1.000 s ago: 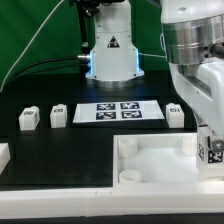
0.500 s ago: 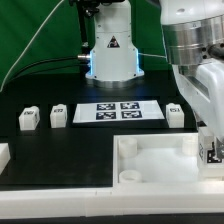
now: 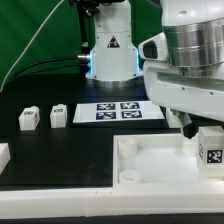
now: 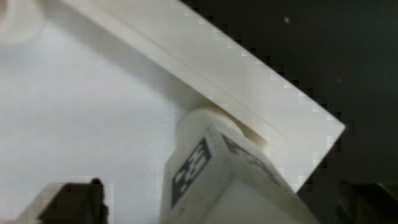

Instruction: Assemble one leg

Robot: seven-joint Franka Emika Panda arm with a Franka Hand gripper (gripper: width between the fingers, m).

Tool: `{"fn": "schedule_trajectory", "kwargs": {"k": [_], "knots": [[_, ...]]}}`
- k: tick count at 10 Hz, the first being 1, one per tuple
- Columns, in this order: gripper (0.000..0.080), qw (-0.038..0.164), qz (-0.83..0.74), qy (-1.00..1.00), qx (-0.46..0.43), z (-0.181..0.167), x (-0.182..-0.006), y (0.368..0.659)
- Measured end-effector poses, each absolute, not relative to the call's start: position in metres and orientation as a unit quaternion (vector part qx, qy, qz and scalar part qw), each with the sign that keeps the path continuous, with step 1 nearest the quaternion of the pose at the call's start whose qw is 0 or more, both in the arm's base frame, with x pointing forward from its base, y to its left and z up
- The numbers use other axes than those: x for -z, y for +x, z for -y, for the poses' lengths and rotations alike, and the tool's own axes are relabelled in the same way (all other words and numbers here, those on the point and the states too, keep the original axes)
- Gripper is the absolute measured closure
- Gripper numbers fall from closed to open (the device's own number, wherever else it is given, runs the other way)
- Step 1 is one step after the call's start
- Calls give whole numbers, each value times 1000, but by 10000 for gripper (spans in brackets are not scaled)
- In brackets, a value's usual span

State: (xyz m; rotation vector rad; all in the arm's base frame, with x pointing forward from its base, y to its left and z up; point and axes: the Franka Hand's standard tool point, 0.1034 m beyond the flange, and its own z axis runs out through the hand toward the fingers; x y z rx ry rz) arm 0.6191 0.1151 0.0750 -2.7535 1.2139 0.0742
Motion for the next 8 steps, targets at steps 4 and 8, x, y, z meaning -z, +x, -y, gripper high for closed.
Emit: {"fn": "schedule_trajectory", "kwargs": {"k": [4, 8], "knots": [[151, 39, -170, -984, -23, -116, -77, 619], [151, 41, 18, -999, -19, -111, -76, 618]]}}
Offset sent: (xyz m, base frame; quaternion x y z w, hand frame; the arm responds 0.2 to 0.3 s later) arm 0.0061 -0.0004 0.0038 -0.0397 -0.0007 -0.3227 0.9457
